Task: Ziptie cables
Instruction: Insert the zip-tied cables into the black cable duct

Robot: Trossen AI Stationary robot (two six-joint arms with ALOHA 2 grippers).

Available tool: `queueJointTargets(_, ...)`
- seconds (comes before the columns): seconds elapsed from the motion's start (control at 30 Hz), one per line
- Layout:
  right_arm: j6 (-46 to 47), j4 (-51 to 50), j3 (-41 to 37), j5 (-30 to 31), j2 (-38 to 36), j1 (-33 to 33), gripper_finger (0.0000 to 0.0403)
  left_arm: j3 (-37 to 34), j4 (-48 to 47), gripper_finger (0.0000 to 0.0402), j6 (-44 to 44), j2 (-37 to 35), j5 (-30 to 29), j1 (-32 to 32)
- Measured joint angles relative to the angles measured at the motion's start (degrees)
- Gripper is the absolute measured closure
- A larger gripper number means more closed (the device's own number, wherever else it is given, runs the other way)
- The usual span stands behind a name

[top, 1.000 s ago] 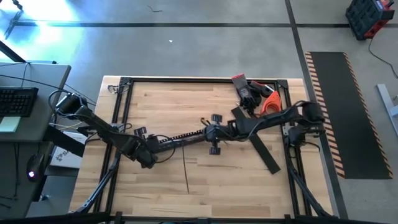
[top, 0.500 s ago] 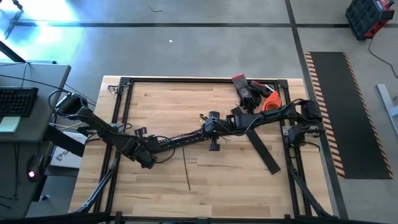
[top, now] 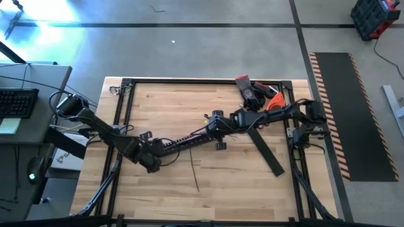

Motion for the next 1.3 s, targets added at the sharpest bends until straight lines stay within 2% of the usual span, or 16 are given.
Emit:
queueJointTargets(0.27,-3.27,-4.25,0.00,0.46,0.00,-0.46,0.0393,0.00,7.45,0.0287,2.25,-0.02,-0.97,-1.46)
queueJointTargets(0.37,-3.33,-4.43,0.00,2.40,0.00,-0.42,0.0362,0.00,8.13,0.0287,2.25,-0.02,-1.10,-1.51)
queueJointTargets(0.53,-3.07,-7.21,0.02,8.52,-0.21,-0.46,0.0282,0.00,8.76,0.0286,1.97,-0.02,-1.20,-1.88)
queueJointTargets(0.67,-3.42,-7.62,-0.11,0.76,-2.02,-0.48,0.0234,0.02,8.87,0.0286,0.99,-0.02,-3.17,-2.94)
queueJointTargets(0.73,-3.32,-7.45,-0.35,-0.01,-2.42,-0.61,0.0223,0.02,8.93,0.0286,-0.39,-0.02,-4.86,-3.43)
queueJointTargets(0.9,-2.76,-7.04,-3.36,0.00,-2.45,-2.07,0.0220,0.04,11.60,0.0286,-2.22,-0.02,-6.86,-4.80)
queueJointTargets(1.13,1.00,-5.67,-7.88,-0.58,-2.74,-3.06,0.0243,0.11,17.77,0.0286,-2.22,1.20,-9.30,-5.67)
queueJointTargets(1.3,2.94,-6.16,-8.01,-6.19,-2.40,-1.39,0.0259,0.11,18.18,0.0286,-0.78,4.88,-10.21,-5.06)
